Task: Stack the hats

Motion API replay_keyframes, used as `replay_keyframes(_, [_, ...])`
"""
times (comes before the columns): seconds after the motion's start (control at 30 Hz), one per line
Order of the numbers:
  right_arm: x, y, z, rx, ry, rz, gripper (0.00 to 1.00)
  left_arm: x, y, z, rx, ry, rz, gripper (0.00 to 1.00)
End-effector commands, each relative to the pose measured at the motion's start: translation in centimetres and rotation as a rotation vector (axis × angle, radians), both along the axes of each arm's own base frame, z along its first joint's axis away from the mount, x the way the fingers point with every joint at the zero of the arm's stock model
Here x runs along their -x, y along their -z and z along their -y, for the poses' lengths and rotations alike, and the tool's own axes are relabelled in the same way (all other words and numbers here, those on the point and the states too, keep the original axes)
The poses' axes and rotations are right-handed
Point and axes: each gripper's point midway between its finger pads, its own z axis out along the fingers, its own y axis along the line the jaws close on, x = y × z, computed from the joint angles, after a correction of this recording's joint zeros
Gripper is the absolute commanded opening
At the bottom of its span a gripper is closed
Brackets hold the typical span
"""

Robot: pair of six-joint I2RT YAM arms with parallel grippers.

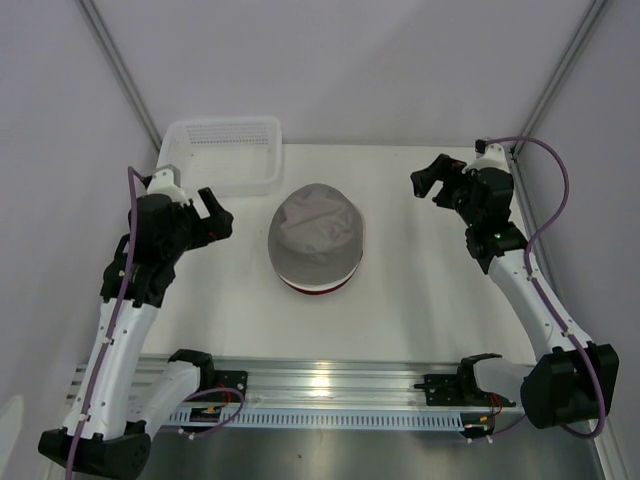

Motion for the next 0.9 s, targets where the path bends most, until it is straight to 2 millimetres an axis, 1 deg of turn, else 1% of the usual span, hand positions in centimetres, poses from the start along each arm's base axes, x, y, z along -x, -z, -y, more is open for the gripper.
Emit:
replay_keyframes(0.0, [-0.5, -3.0, -0.8, -0.011, -0.04, 0.076, 0.99, 0.4, 0.0, -0.1, -0.019, 0.024, 0.041, 1.0])
replay_keyframes(0.13, [-0.8, -3.4, -0.6, 0.002, -0.03, 0.089, 0.99, 0.9, -0.8, -0.4, -0.02, 0.02, 0.106, 1.0])
replay_keyframes(0.17, [-0.9, -3.6, -0.4, 0.004, -0.021, 0.092, 0.99, 1.0, -0.4, -0.4, -0.025, 0.02, 0.105, 0.99])
replay_keyframes(0.2, [-1.1, -3.6, -0.1, 0.011, -0.008, 0.091, 0.99, 1.2, -0.7, -0.5, -0.025, 0.016, 0.119, 0.99])
replay_keyframes(0.23, [-1.3, -4.0, -0.3, 0.013, -0.011, 0.096, 0.99, 1.2, -0.6, -0.8, -0.032, 0.0, 0.119, 0.99])
replay_keyframes(0.33, [-1.7, -4.3, -0.5, 0.014, -0.021, 0.092, 0.99, 1.3, -0.3, -1.3, -0.046, -0.02, 0.116, 0.99])
replay_keyframes(0.47, [-1.5, -4.1, -0.9, 0.008, -0.042, 0.095, 0.99, 1.3, -0.2, -1.3, -0.046, -0.021, 0.119, 1.0])
replay_keyframes(0.53, [-1.5, -4.0, -0.7, 0.014, -0.035, 0.091, 0.99, 1.4, 0.0, -1.3, -0.047, -0.022, 0.116, 1.0])
replay_keyframes(0.67, [-1.5, -4.2, -0.5, 0.029, -0.024, 0.086, 0.99, 1.3, -0.2, -0.9, -0.035, -0.002, 0.127, 0.99])
replay_keyframes(0.7, [-1.0, -3.6, -0.3, 0.035, -0.022, 0.061, 0.99, 1.3, -0.2, -0.9, -0.034, 0.001, 0.129, 0.99])
replay_keyframes(0.87, [-0.7, -3.7, -0.1, 0.041, -0.011, 0.065, 0.99, 1.4, -0.3, -1.0, -0.034, -0.009, 0.132, 0.99])
